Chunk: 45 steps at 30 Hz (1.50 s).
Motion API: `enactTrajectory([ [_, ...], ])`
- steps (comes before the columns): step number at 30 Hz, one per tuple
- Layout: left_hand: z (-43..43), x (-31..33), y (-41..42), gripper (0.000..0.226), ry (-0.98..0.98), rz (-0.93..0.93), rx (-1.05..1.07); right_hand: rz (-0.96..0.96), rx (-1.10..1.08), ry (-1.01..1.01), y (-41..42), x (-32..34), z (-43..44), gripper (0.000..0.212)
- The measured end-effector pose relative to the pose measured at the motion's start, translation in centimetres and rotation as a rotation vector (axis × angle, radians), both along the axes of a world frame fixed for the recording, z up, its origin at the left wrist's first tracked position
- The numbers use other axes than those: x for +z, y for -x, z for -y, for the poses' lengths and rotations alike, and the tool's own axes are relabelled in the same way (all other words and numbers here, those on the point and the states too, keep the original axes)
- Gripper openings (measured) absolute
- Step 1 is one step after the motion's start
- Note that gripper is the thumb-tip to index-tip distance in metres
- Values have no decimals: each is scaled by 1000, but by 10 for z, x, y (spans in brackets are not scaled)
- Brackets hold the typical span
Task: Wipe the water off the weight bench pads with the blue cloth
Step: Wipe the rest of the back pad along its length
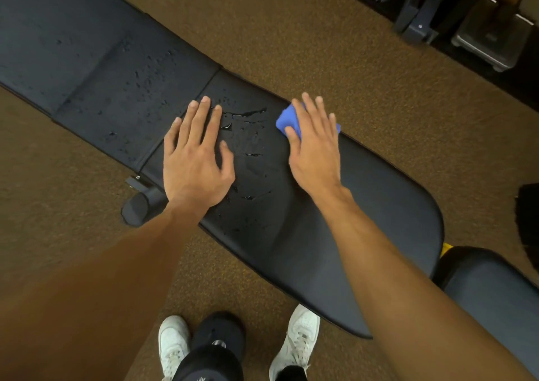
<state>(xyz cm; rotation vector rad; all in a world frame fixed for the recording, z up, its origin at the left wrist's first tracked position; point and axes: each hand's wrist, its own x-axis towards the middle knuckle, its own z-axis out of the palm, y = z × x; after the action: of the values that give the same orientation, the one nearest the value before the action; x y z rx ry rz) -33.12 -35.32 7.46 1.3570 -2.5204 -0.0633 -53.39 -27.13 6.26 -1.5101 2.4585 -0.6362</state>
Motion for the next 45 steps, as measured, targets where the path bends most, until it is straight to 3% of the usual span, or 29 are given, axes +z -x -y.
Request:
enactTrajectory([
  [5,1,1,0,60,-2,-3,-1,-59,303,-10,-5,0,-23,54],
  [11,1,0,0,61,-6,5,4,9,-14,-15,0,2,7,52],
  [17,1,0,-1,61,-7,-5,-3,-77,332,-4,-13,2,-21,53],
  [23,0,1,-1,60,2,-15,4,24,-3,3,-4,3,14,50],
  [29,1,1,-1,60,4,-19,-2,-58,336,-13,-14,2,-12,54],
  [35,0,1,-2,60,-4,-17,4,9,44,-24,-11,6,21,52],
  [41,1,1,-2,59,-8,-24,0,-68,370,-23,-19,4,-11,54],
  [45,1,1,-2,58,-7,-42,6,-1,104,-27,0,5,2,53],
])
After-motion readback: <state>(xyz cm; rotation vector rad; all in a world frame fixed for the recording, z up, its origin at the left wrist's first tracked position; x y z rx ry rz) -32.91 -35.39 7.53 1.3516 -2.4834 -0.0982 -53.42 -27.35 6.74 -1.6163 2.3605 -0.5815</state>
